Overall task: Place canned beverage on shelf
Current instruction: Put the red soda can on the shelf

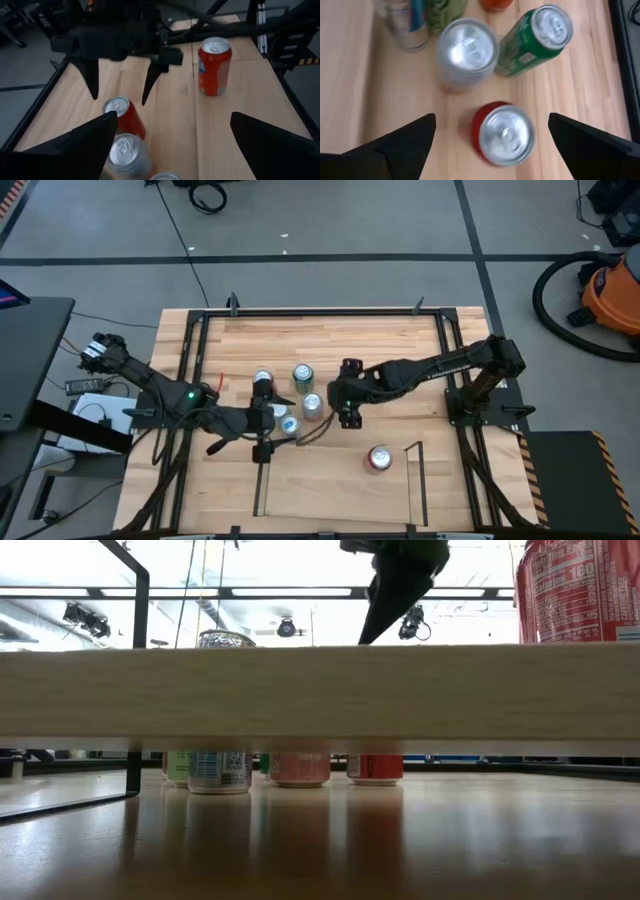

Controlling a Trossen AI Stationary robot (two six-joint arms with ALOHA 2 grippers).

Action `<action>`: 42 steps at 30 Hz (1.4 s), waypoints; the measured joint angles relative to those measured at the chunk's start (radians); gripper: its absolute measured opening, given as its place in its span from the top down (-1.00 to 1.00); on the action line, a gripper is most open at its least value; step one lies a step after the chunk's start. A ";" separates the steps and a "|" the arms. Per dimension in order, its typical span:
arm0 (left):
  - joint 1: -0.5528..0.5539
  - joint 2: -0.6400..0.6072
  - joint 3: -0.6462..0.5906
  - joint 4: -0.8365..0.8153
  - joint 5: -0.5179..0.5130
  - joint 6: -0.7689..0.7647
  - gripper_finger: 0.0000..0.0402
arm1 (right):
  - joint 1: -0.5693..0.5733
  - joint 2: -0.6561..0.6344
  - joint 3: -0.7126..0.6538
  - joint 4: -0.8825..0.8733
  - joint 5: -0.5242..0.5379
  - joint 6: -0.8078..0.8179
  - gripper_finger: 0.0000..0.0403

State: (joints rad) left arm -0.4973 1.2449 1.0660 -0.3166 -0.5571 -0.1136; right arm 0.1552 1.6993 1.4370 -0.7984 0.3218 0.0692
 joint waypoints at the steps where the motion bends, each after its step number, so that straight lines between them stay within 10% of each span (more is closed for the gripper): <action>1: 0.000 -0.001 0.000 0.006 0.000 -0.005 -0.99 | -0.010 0.000 -0.005 0.019 -0.001 -0.013 -0.98; 42: 0.012 -0.001 0.000 -0.054 0.013 -0.078 -0.99 | -0.073 -0.002 -0.192 0.182 -0.264 -0.119 -0.63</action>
State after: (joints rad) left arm -0.4855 1.2438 1.0664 -0.3706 -0.5446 -0.1921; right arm 0.0821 1.6978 1.2447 -0.6159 0.0574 -0.0496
